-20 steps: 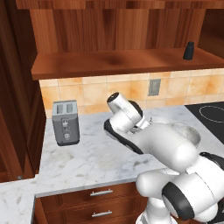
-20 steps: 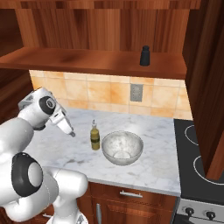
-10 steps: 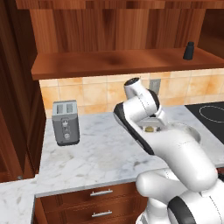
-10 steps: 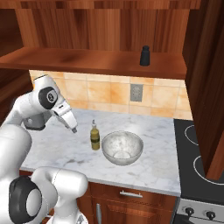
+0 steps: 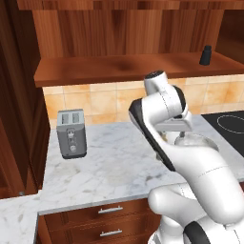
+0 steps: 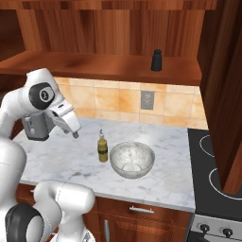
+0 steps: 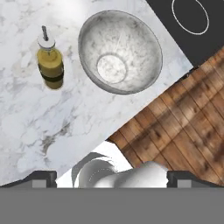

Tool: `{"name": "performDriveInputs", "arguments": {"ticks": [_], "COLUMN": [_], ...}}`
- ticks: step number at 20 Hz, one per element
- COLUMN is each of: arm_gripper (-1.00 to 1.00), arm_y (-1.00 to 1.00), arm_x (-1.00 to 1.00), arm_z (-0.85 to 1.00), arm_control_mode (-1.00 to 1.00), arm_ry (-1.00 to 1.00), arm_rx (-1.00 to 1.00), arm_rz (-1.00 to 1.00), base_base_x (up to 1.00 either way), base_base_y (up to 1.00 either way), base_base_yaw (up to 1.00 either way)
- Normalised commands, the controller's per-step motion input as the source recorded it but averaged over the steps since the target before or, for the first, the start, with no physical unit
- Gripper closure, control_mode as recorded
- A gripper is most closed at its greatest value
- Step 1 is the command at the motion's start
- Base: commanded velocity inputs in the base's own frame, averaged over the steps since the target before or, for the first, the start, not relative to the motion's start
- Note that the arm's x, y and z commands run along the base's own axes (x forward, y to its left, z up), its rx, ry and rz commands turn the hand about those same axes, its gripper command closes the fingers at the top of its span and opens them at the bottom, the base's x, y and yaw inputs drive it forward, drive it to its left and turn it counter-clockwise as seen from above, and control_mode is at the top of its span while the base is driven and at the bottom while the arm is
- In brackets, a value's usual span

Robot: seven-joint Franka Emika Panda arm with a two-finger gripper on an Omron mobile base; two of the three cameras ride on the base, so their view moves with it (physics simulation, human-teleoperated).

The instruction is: Retrieve the bottle and the shaker from the cabinet and place them next to the mixing bowl on the counter. Then add garlic from the fridge to the mixing bowl.

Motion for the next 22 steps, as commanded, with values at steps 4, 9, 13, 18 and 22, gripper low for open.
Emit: {"name": "performDriveInputs", "arguments": {"ticks": [4, 9, 13, 18, 22], "arm_gripper": [-1.00, -1.00, -1.00, -1.00, -1.00], "arm_y": [-0.08, -0.40, -0.47, -0.67, -0.72], "arm_x": [-0.43, -0.08, 0.00, 0.00, 0.22], "arm_z": [0.16, 0.03, 0.55, 0.54, 0.66], "arm_control_mode": [-1.00, -1.00, -1.00, -1.00, -1.00], "arm_ry": [0.03, -0.09, -0.30, -0.27, -0.21], "arm_rx": [0.06, 0.05, 0.11, 0.07, -0.04], "arm_rz": [0.03, 0.02, 0.00, -0.01, 0.04], "base_base_x": [0.00, 0.00, 0.00, 0.00, 0.00], "base_base_y": [0.00, 0.00, 0.00, 0.00, 0.00], "base_base_yaw": [0.00, 0.00, 0.00, 0.00, 0.00]}}
